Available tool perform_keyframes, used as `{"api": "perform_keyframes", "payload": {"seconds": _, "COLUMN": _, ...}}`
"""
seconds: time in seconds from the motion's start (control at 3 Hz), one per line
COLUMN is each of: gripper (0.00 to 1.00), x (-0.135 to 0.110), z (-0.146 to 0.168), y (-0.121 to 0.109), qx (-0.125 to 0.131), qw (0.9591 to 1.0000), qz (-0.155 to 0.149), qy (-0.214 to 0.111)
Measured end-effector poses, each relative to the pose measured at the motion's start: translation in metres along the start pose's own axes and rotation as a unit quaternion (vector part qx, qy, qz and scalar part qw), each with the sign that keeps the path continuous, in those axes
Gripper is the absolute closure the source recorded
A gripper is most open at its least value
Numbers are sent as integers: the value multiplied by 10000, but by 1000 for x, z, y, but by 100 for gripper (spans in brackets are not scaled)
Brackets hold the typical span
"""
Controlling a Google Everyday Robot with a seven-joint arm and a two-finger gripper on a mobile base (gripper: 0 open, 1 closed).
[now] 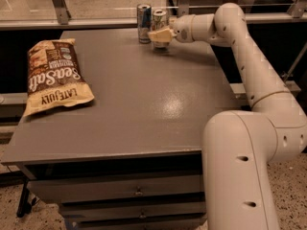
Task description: Move 7up can near redbull can
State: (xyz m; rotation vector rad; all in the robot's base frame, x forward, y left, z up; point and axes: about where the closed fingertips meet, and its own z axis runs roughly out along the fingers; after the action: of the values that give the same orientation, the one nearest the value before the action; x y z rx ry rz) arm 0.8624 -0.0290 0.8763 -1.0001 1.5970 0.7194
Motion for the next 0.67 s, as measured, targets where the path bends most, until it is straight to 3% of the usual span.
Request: {"api": "perform_keyframes", "payload": {"seconds": 0.67, "gripper": 13, "x": 3, "z": 0, "y": 1, "qx": 9, "qw": 10000, "qz": 22, "qy": 17}}
